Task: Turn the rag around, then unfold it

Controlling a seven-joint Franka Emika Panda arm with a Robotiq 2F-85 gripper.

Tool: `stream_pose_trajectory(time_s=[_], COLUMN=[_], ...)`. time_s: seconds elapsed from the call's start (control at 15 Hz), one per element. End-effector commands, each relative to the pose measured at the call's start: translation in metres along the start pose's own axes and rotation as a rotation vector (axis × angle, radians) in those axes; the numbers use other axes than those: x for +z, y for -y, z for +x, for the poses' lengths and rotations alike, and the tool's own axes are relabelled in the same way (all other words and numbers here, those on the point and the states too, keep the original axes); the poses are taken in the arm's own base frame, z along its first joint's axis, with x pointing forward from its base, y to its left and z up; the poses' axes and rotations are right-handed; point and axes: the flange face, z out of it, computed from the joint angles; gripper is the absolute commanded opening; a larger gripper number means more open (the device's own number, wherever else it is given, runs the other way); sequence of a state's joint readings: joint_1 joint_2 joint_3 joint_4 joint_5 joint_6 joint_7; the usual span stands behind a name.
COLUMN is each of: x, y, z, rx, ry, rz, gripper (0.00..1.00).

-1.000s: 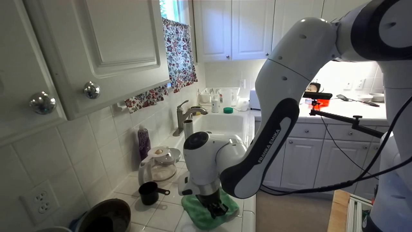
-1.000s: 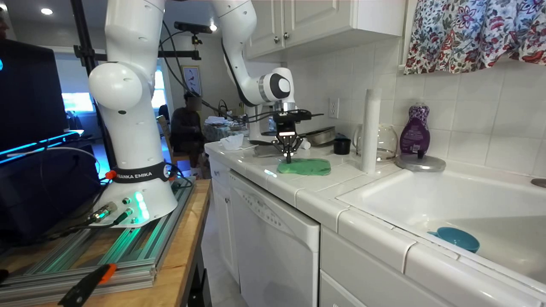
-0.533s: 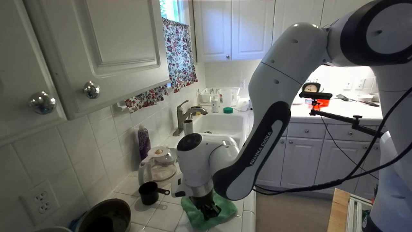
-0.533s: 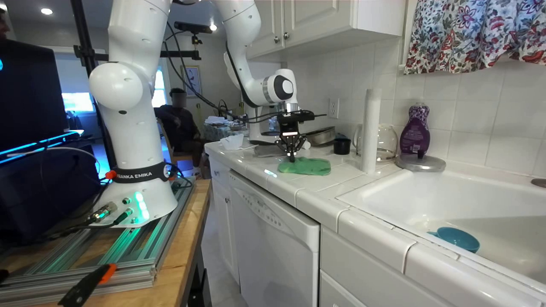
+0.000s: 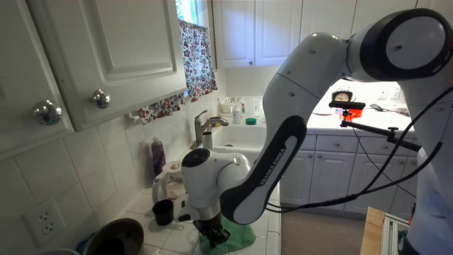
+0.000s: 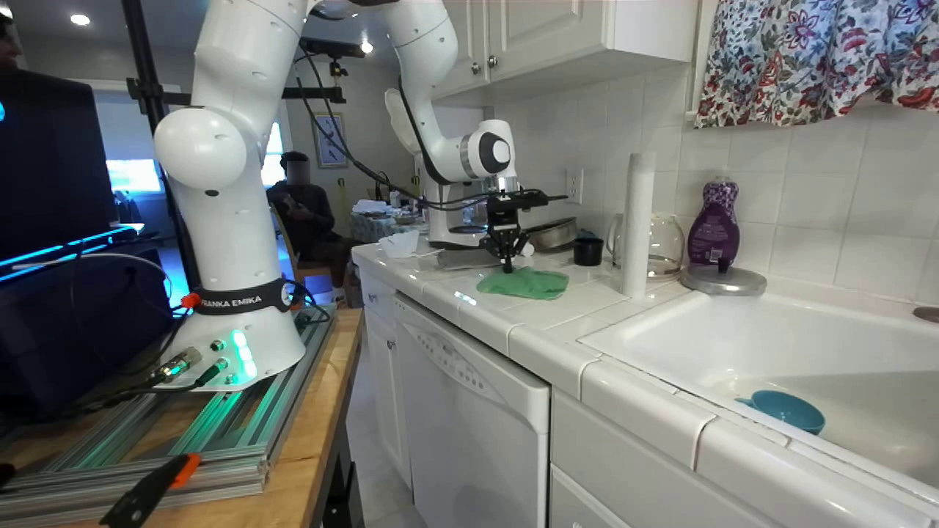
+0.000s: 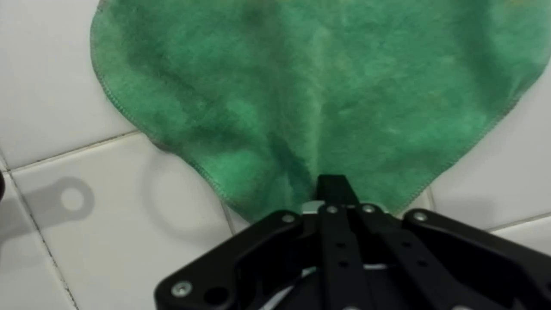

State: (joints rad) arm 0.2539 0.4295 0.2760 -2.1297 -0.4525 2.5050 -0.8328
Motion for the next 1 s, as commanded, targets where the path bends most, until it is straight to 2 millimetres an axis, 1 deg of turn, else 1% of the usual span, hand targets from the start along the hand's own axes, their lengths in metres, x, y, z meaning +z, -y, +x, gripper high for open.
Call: stream_pose_trajectory(time_s=[0.0,0.2,0.33,0.47,0.6,0.73,0.93], x=[-0.007,-0.016,-0.025,-0.032,-0.037,-0.035,-0.026], y=[0.011,0.022,0.024,0.025,0.022,0.015,-0.004], z=[0.007,0.009,0.003,-0.006,-0.023,-0.042,-0.071], rx=[0.003,0.029,0.054,0.115,0.240,0.336,0.440], ry=[-0.029,-0.028,-0.015,0.001,0.042,0.085,0.119], rz=[0.063,0.057,0.021,-0.011,-0.028,-0.052,-0.101], gripper=[0.00,0.00,0.00,0.00,0.00,0.00,0.00])
